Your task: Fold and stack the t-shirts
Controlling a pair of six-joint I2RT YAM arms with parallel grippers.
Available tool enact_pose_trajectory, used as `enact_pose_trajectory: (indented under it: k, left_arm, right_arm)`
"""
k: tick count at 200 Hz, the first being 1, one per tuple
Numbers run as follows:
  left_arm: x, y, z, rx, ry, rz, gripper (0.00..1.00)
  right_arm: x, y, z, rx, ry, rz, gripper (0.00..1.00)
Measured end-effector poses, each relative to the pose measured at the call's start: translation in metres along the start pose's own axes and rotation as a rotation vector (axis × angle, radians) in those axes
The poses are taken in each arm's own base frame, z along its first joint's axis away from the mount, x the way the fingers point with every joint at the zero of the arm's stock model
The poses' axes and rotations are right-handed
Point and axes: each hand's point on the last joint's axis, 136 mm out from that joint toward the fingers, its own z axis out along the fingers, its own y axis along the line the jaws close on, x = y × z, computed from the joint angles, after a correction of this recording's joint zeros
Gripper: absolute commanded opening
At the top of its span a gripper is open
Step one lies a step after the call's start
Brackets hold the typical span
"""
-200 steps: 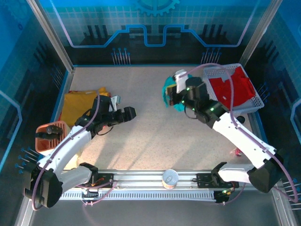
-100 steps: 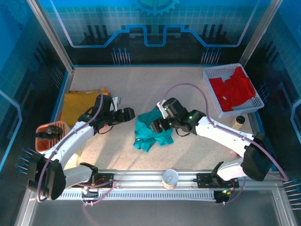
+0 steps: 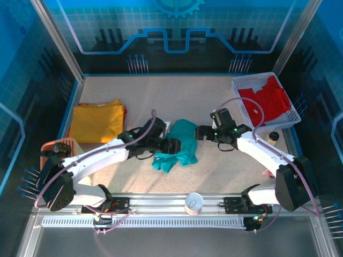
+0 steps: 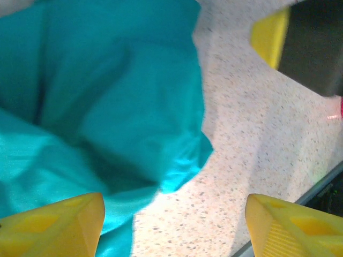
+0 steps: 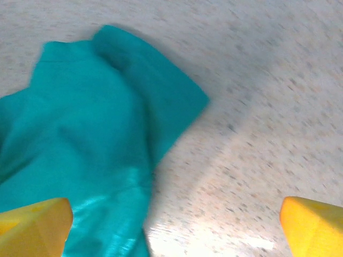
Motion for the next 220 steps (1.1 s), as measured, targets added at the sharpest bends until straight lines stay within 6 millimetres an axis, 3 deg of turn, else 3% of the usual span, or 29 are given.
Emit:
enact_pose_trajectory:
  k: [26,53,92,115,150,206,220]
  left_arm:
    - [0.013,-0.026,0.027,-0.048,0.049,0.077,0.68]
    - [0.031,-0.042,0.061,-0.098,0.111,0.142,0.63]
    - [0.047,-0.042,0.112,-0.216,0.185,0.197,0.59]
    - [0.048,-0.034,0.133,-0.281,0.198,0.22,0.47]
    - [0.045,-0.02,0.14,-0.362,0.196,0.269,0.31]
    - [0.034,-0.016,0.135,-0.388,0.181,0.355,0.0]
    - [0.031,-0.015,0.129,-0.397,0.184,0.377,0.0]
  right_arm:
    - [0.006,-0.023,-0.004,0.006,-0.002,0.119,1.0]
    - [-0.003,-0.035,-0.017,-0.015,-0.053,0.201,1.0]
    - [-0.003,-0.048,-0.03,-0.033,-0.094,0.266,1.0]
    - [0.002,-0.051,-0.03,-0.036,-0.089,0.28,1.0]
    - [0.005,-0.055,-0.032,-0.043,-0.09,0.293,1.0]
    - [0.008,-0.056,-0.033,-0.054,-0.093,0.312,1.0]
    - [0.007,-0.055,-0.033,-0.061,-0.093,0.312,1.0]
